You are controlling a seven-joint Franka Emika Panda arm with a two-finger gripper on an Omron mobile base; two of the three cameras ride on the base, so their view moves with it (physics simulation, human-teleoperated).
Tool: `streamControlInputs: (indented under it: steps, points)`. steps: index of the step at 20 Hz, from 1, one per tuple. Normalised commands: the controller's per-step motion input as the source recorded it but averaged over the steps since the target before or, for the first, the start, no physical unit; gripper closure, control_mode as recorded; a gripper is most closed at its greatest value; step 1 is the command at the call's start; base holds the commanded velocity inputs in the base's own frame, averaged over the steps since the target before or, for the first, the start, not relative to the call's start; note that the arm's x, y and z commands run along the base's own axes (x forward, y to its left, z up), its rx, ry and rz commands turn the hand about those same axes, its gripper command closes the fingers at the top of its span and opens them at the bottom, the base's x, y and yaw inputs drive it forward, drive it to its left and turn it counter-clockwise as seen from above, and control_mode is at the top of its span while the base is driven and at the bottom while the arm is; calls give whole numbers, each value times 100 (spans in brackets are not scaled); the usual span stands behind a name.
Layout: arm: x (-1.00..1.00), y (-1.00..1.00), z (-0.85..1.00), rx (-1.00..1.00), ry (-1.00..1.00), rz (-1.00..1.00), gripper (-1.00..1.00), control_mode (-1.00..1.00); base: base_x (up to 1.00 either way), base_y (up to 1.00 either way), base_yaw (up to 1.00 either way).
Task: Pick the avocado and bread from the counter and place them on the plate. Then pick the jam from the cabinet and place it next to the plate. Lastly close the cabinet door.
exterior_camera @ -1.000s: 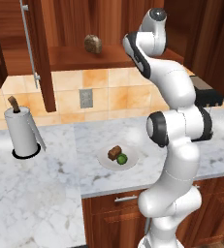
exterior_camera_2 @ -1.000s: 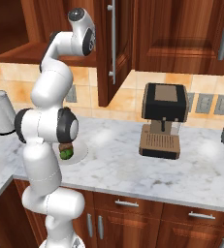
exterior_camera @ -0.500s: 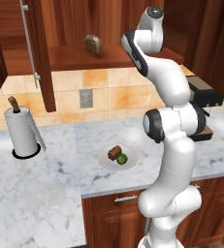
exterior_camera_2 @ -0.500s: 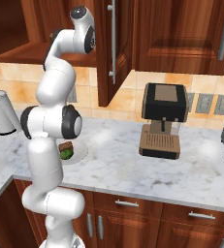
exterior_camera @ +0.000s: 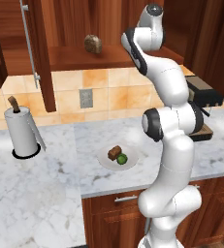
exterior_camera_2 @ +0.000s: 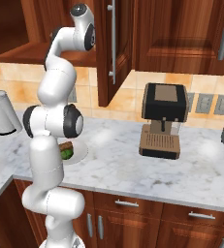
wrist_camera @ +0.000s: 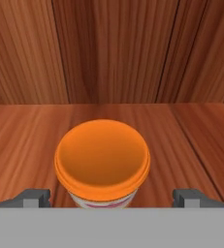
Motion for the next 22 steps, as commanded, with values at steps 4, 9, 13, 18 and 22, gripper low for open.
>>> streamControlInputs:
  steps: [4,9,13,18,22]
  points:
    - [0,0,0,0,0,0,-100,-100,0,0,0]
    - [5,0,0,0,0,0,-100,-100,0,0,0]
    - [12,0,0,0,0,0,-100,-100,0,0,0]
    - [14,0,0,0,0,0,-100,-100,0,0,0]
    - [8,0,0,0,0,0,-100,-100,0,0,0]
